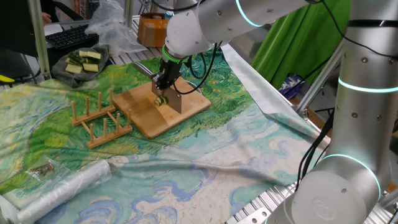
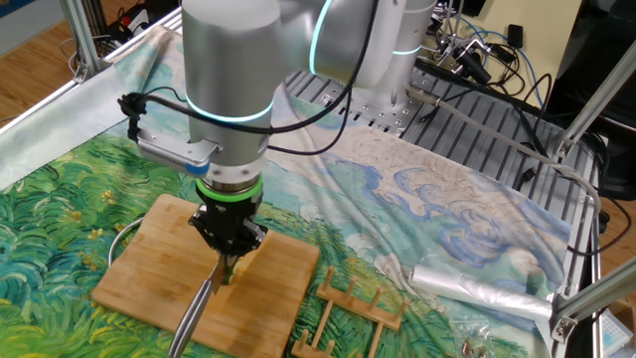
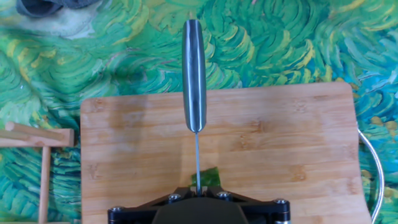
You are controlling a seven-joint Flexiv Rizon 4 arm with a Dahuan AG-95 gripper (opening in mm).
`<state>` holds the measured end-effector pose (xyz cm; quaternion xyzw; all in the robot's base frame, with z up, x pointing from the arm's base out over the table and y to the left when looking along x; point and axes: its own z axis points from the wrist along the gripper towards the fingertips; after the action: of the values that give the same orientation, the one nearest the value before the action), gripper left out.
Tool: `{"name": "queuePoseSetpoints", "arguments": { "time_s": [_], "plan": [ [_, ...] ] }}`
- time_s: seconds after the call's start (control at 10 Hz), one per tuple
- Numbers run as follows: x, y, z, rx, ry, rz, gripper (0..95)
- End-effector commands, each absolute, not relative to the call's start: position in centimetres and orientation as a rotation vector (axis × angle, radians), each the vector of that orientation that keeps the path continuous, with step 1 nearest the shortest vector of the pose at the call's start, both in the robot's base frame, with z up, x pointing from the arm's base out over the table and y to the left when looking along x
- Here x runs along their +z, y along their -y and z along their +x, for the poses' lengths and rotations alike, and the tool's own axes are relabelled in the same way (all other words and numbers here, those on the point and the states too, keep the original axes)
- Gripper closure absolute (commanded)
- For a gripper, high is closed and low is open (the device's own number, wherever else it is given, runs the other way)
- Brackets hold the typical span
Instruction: Chop the cucumber into shreds
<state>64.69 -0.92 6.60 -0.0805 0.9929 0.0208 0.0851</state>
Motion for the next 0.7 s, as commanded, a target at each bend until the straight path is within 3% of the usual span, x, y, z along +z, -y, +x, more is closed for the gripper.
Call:
{"name": "queuePoseSetpoints", "arguments": {
  "time_s": [0.1, 0.7],
  "plan": [
    [4.5, 0.9, 64.8, 0.062, -2.933, -0.233, 95.0],
    [5.7, 0.5, 64.7, 0.056, -2.956, -0.209, 95.0]
  ]
}}
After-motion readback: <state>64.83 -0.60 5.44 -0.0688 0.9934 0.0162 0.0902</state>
